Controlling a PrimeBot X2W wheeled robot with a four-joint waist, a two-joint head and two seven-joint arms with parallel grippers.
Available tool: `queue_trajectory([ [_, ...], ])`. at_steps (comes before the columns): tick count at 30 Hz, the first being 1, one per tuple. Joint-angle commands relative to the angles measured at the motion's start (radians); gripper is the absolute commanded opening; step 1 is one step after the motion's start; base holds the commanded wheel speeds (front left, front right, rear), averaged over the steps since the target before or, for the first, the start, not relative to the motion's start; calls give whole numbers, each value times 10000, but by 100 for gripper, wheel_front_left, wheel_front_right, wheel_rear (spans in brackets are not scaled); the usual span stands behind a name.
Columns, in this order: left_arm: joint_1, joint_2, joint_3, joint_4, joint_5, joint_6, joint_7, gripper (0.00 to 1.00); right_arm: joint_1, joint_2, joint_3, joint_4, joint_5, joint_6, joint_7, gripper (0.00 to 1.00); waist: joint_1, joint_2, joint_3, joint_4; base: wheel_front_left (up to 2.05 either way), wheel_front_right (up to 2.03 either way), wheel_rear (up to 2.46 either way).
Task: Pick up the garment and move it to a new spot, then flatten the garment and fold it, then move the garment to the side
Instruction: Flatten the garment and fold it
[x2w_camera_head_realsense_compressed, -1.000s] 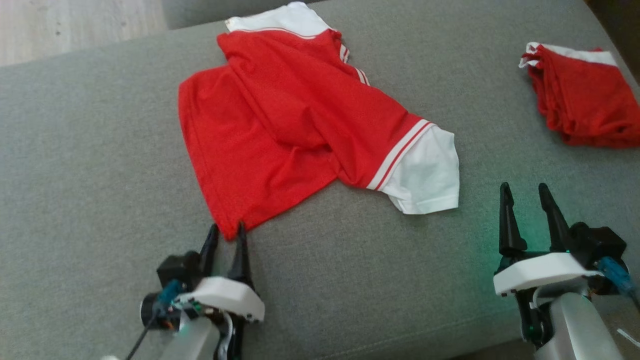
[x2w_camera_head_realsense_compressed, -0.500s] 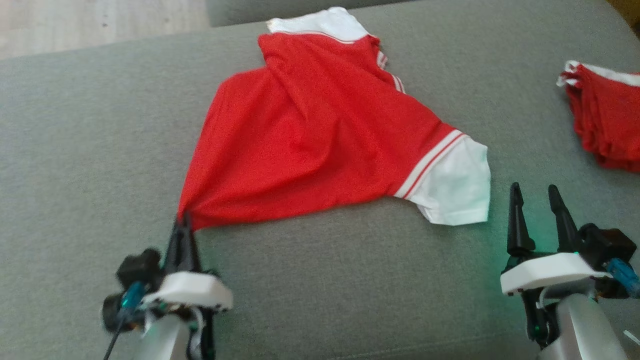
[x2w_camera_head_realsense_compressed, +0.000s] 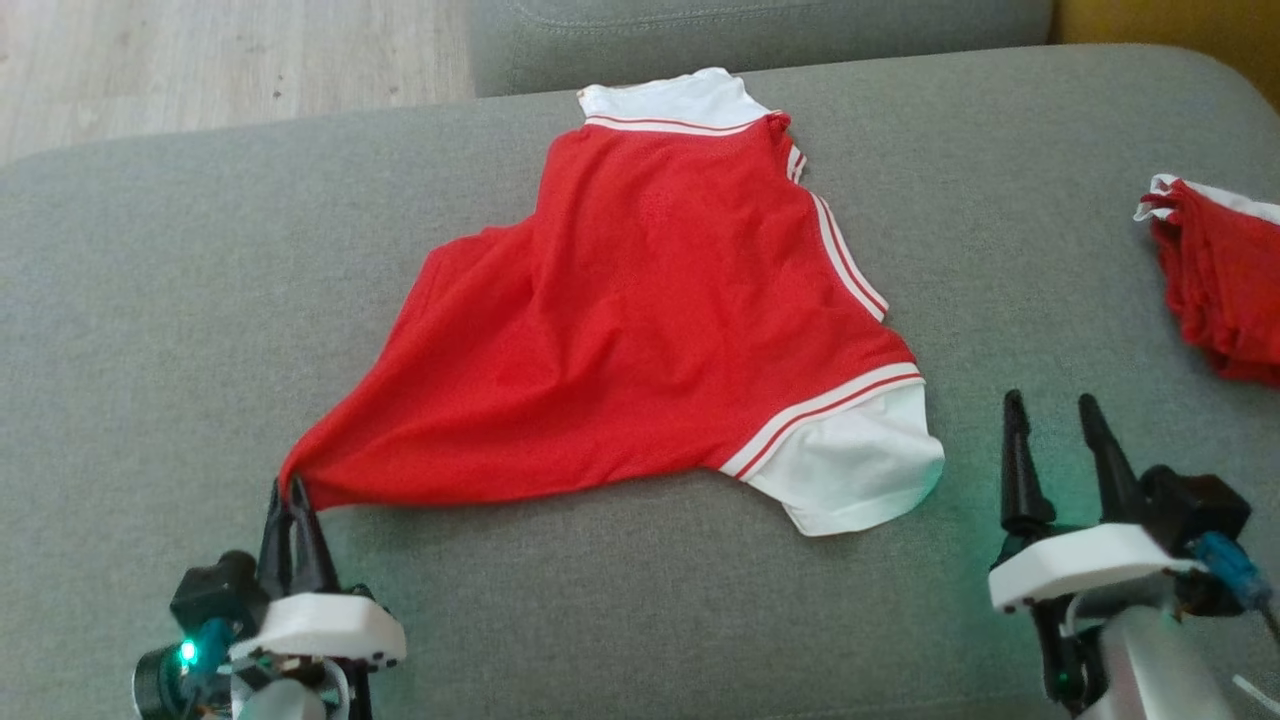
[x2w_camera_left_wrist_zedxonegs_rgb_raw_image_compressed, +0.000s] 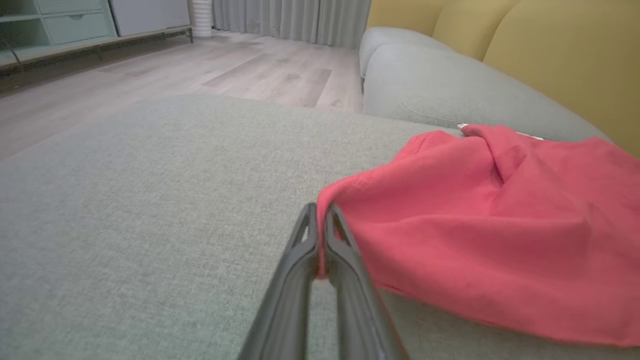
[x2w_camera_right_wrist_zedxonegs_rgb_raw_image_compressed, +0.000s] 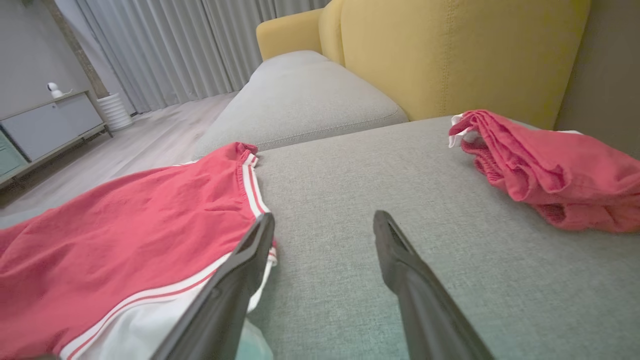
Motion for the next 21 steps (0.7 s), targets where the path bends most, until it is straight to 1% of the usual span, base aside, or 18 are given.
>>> queue_trajectory([
  [1, -160, 120, 385, -297, 130, -48, -53, 100, -80, -34, 360, -322, 3, 33, -110, 100, 0, 0, -65, 23, 0, 0, 0],
  [8, 280, 120, 69, -973, 894, -165, -53, 100, 186, -34, 1131, -1001, -285, 33, -110, 100, 0, 0, -570, 105, 0, 0, 0],
  [12, 775, 120, -199, -996, 996, -225, -53, 100, 476, -34, 1399, -783, -400, 33, -110, 100, 0, 0, -874, 166, 0, 0, 0],
  [21, 1370, 120, -543, -1089, 882, -100, -53, 100, 674, -34, 1474, -128, -588, 33, -111, 100, 0, 0, -1031, 337, 0, 0, 0],
])
